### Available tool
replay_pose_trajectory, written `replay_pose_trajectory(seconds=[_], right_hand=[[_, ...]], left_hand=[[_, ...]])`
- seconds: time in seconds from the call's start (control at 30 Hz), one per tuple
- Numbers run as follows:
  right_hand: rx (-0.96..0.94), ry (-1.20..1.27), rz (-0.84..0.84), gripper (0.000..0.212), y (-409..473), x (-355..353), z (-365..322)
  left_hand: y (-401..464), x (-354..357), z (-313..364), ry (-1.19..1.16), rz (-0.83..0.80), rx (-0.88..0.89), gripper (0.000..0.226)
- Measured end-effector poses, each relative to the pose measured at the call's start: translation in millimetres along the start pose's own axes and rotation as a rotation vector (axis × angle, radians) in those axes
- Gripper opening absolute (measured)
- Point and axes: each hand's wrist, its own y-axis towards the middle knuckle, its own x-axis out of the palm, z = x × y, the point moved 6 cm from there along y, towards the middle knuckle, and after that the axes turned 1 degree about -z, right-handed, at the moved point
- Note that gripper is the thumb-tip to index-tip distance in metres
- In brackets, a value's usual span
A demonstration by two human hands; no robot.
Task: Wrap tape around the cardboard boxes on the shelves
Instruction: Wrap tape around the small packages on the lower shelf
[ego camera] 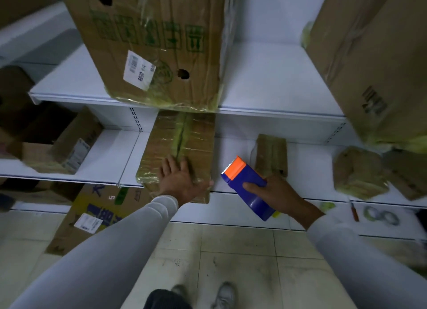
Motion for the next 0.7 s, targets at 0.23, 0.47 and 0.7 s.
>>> replay_pose_trajectory(seconds=[0.23, 0.47, 0.7], right_hand=[[0.101, 0.014, 0.071, 0.039, -7.4, 18.0, -14.1], [0.157, 0.075, 0.086, 0.031, -22.6, 64.4, -37.3], [0.207, 0.128, 0.096, 0.044, -33.8, 115.2, -42.4]], left_hand=[[-1.4, -2.9, -9.5, 0.133, 0.020, 0.050, 0.111], [9.4, -30.4, -119.9, 0.216, -0.205, 0.487, 0.119], [31.7, -58.8, -137.5, 0.450, -0.317, 0.654, 0.110]])
